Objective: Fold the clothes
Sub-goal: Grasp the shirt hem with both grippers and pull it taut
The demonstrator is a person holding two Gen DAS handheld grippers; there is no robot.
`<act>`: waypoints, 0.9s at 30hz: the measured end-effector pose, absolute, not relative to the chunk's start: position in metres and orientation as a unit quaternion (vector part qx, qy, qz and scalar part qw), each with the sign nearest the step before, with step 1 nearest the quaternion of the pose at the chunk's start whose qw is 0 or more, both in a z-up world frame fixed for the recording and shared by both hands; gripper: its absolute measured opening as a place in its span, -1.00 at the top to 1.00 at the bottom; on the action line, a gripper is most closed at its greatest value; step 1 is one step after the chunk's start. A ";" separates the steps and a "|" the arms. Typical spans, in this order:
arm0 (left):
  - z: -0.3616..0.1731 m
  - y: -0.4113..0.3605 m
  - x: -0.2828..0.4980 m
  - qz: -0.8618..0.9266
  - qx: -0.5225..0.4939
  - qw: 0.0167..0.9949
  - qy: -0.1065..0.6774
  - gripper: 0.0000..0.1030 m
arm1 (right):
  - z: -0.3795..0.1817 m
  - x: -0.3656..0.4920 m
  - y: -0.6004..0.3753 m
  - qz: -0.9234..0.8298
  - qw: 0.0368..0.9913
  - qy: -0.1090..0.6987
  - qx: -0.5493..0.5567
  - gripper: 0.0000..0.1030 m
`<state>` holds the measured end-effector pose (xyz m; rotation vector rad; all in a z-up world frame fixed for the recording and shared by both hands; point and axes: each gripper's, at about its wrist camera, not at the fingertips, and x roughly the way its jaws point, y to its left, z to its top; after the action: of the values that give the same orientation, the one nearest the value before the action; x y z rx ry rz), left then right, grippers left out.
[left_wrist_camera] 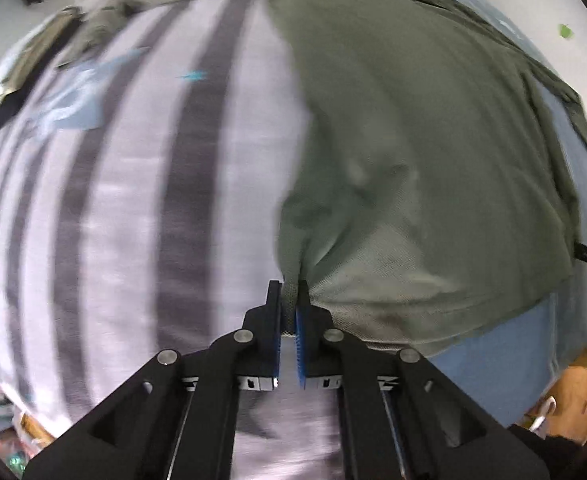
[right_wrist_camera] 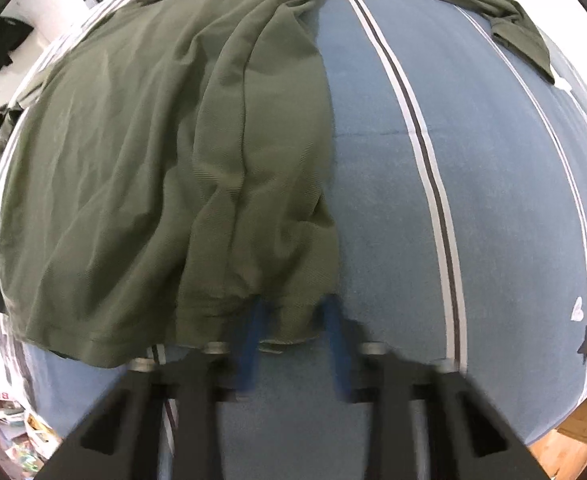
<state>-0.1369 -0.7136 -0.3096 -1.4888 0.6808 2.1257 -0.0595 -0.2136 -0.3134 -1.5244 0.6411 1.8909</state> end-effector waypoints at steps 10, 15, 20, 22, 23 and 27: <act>-0.287 -0.747 -0.163 0.786 -0.530 0.189 0.256 0.92 | -0.300 -0.017 -0.185 0.697 0.369 0.239 -0.566 0.95; -0.289 -0.750 -0.152 0.764 -0.556 0.207 0.253 0.85 | -0.304 0.015 -0.180 0.679 0.368 0.235 -0.590 0.95; -0.286 -0.753 -0.148 0.759 -0.568 0.201 0.245 0.82 | -0.314 0.024 -0.190 0.660 0.359 0.236 -0.616 0.95; -0.283 -0.754 -0.149 0.763 -0.563 0.186 0.256 0.80 | -0.313 0.029 -0.191 0.655 0.371 0.234 -0.615 0.95; -0.280 -0.754 -0.149 0.768 -0.556 0.177 0.263 0.80 | -0.311 0.031 -0.189 0.656 0.376 0.240 -0.609 0.95; -0.268 -0.755 -0.161 0.786 -0.534 0.162 0.267 0.67 | -0.300 0.031 -0.177 0.661 0.395 0.258 -0.583 0.71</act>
<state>-0.1610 -0.7554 -0.2683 -1.5227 0.7633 2.2427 0.0312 -0.1773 -0.2995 -1.4789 0.6555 1.6772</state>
